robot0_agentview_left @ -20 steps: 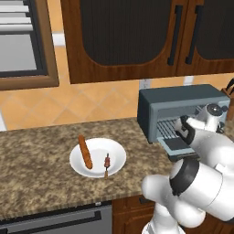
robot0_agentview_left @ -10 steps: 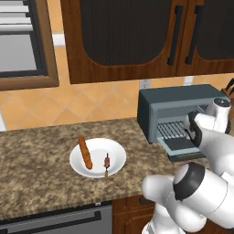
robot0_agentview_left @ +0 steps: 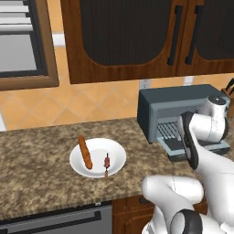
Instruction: Pick up the kebab skewer and baguette bread, and place them inside the toaster oven. Close the toaster oven door and start by setting the timer.
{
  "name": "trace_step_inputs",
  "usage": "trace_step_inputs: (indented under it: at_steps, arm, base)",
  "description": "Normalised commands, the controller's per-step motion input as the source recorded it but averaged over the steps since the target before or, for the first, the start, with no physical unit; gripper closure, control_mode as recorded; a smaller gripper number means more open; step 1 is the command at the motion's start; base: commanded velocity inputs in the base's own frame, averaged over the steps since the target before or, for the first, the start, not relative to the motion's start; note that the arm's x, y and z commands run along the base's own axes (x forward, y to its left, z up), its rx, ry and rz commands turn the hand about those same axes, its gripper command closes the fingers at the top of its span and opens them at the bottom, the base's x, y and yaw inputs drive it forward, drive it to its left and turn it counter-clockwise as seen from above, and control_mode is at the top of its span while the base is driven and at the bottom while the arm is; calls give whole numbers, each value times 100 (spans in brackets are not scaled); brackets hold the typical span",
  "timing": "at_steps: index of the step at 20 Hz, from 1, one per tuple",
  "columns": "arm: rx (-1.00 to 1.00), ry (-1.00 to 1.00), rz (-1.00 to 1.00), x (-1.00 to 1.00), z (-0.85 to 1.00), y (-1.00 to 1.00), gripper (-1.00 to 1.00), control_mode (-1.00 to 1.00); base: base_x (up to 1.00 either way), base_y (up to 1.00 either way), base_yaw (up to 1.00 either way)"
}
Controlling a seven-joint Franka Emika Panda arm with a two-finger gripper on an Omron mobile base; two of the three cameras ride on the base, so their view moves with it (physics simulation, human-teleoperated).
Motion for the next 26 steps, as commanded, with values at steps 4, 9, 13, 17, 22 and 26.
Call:
trace_step_inputs:
  at_steps: [4,9,13,17,22,26]
  arm:
    - [7,0,5,0,0,100,-100,-100]
    - [5,-1,5,3,5,100,-100,-100]
    - [0,0,5,16,0,100,-100,-100]
    - [0,2,9,20,0,99,-100,-100]
    - [0,1,6,25,2,89,-100,-100]
    - [0,0,3,38,0,72,-100,-100]
  base:
    - [0,0,0]
    - [0,0,0]
    - [0,0,0]
    - [0,0,0]
    - [0,0,0]
    - [0,0,0]
